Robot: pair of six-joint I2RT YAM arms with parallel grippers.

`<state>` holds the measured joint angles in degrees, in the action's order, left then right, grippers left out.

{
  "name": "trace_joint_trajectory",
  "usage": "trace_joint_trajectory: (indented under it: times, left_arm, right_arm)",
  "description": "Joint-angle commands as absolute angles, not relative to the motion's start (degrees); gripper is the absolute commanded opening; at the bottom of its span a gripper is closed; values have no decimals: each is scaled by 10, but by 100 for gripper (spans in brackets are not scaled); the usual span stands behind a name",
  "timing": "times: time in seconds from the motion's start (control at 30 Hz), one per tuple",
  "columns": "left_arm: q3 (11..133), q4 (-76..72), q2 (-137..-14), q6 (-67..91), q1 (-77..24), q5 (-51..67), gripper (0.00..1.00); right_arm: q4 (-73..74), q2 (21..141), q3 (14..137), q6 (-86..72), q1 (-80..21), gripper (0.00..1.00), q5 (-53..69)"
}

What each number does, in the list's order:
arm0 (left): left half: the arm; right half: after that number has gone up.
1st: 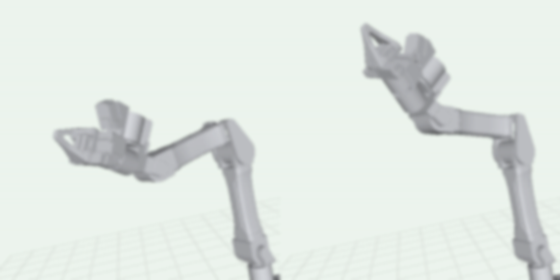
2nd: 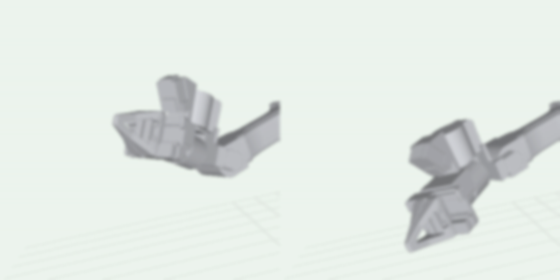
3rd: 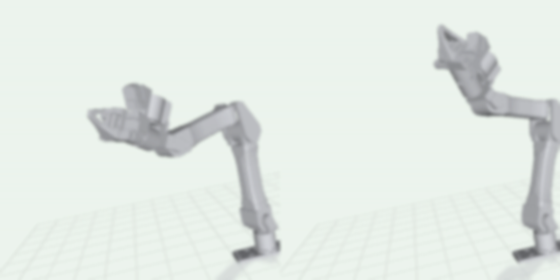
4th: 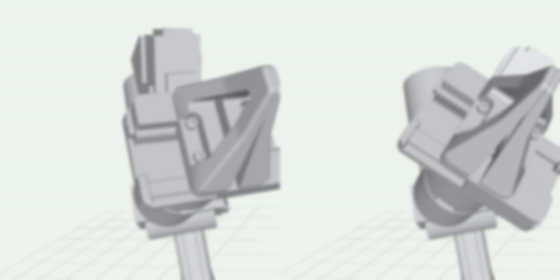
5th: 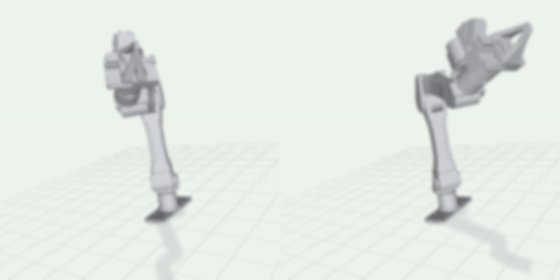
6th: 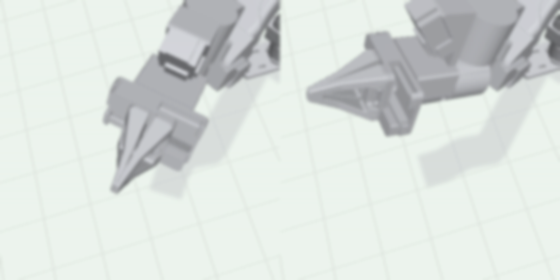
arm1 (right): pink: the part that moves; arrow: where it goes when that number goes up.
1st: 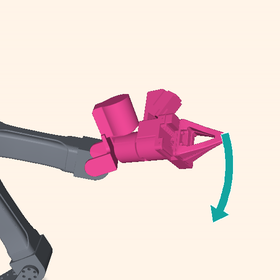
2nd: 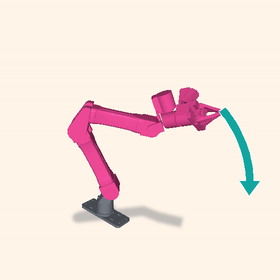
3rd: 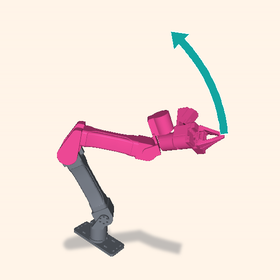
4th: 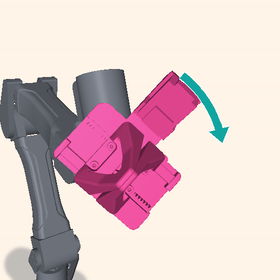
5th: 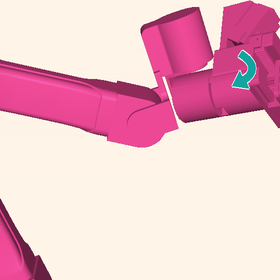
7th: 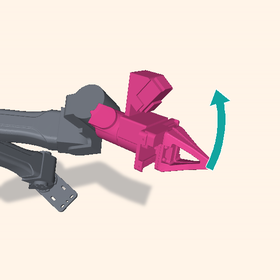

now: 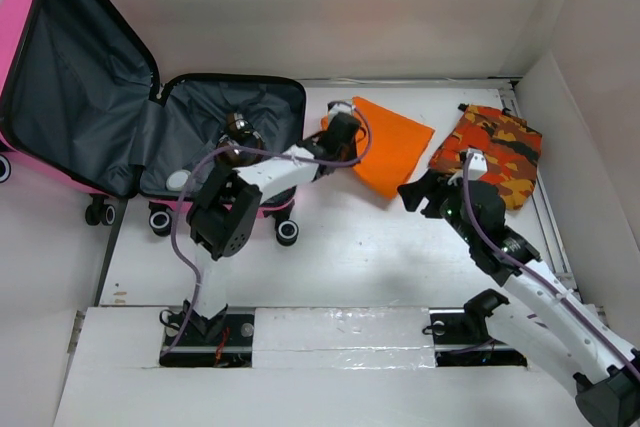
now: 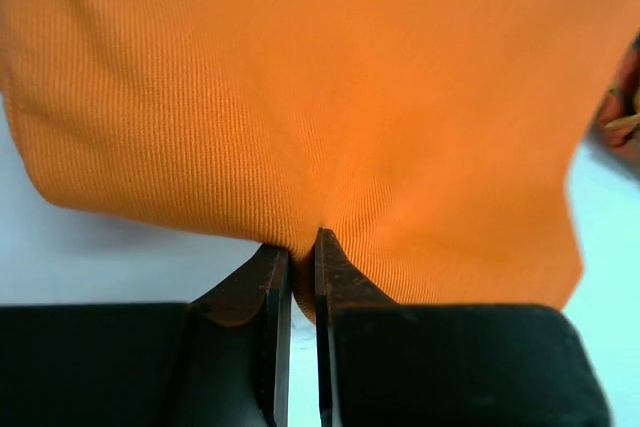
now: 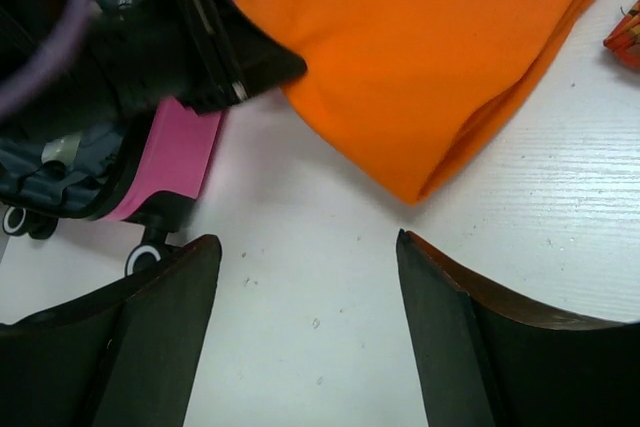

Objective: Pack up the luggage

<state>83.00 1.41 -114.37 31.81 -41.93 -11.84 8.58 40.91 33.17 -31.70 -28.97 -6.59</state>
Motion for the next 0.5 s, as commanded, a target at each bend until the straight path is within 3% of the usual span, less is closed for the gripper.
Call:
trace_joint_trajectory:
  times: [0.0,0.3,0.47]
  left_arm:
    - [931,123,-1089,185,-377,-81,0]
    - [989,191,-1009,98,-294,-125,0]
    - [983,203,-1002,92,-150,-101,0]
  right_arm:
    - [66,399,355,-307,-295,77,-63]
    - [53,399,366,-296,-295,77,-29]
    - [53,384,360,-296,-295,77,-24]
